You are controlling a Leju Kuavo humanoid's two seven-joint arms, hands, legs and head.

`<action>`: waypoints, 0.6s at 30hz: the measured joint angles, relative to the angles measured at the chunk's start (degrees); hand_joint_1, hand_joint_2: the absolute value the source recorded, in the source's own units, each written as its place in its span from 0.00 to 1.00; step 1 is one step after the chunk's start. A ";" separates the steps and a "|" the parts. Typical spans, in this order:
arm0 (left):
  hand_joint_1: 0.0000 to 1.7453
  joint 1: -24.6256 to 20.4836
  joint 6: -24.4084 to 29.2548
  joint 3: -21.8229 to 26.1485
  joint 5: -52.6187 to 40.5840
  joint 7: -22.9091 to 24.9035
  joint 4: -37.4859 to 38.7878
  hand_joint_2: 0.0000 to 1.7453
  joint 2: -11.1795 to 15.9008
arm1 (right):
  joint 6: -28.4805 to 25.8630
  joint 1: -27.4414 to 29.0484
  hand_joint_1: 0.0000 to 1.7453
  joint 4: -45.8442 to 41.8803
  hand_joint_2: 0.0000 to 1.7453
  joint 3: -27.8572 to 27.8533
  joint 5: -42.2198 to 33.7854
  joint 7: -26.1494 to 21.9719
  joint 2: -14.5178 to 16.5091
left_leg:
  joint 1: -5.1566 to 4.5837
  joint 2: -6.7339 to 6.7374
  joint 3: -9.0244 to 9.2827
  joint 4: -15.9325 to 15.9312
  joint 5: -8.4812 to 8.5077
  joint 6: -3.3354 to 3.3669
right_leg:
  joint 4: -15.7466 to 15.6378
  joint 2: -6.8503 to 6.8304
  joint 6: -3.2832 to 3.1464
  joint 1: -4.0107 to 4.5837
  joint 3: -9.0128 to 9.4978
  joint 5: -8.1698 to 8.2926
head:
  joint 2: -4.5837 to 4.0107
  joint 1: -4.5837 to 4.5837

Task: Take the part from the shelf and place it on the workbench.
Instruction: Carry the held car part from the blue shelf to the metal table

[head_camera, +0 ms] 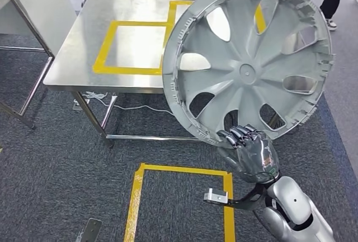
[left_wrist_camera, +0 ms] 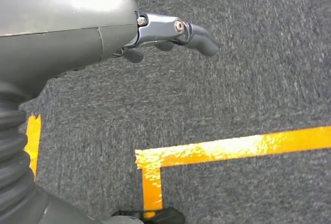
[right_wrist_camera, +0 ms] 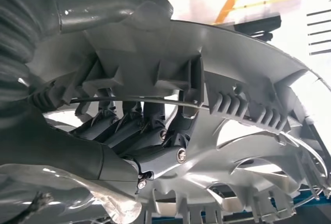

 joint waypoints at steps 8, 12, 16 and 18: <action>0.00 0.06 -0.03 0.00 -0.03 -0.01 0.00 1.00 0.15 | 0.01 0.25 1.00 0.00 1.00 -0.06 -0.01 0.21 -0.02 | 0.49 0.29 -7.60 14.72 -5.98 -2.12 | -0.55 -0.22 -1.92 -0.36 1.48 -0.88 | 0.00 -0.47; 0.00 0.17 -0.04 0.00 -0.03 0.00 0.00 1.00 0.22 | 0.04 0.54 1.00 0.01 1.00 0.04 0.14 0.15 -0.02 | 0.52 0.32 -6.15 8.70 0.62 -1.65 | -0.55 -0.06 -1.61 -0.36 2.91 -1.88 | 0.00 -0.50; 0.00 0.07 -0.04 -0.02 -0.07 0.02 0.00 1.00 0.31 | 0.02 0.49 1.00 0.01 1.00 -0.03 0.15 0.17 -0.02 | 0.02 0.38 -2.80 0.94 2.09 -0.72 | -0.61 -0.08 -0.46 -0.06 3.04 -2.47 | 0.00 -0.39; 0.00 0.20 -0.05 -0.01 -0.09 0.02 0.00 1.00 0.26 | 0.02 0.57 1.00 -0.01 1.00 -0.02 0.17 0.15 -0.02 | 0.17 0.34 -2.42 0.23 1.95 -0.18 | -0.68 -0.12 0.19 -0.12 3.00 -2.73 | 0.00 -0.32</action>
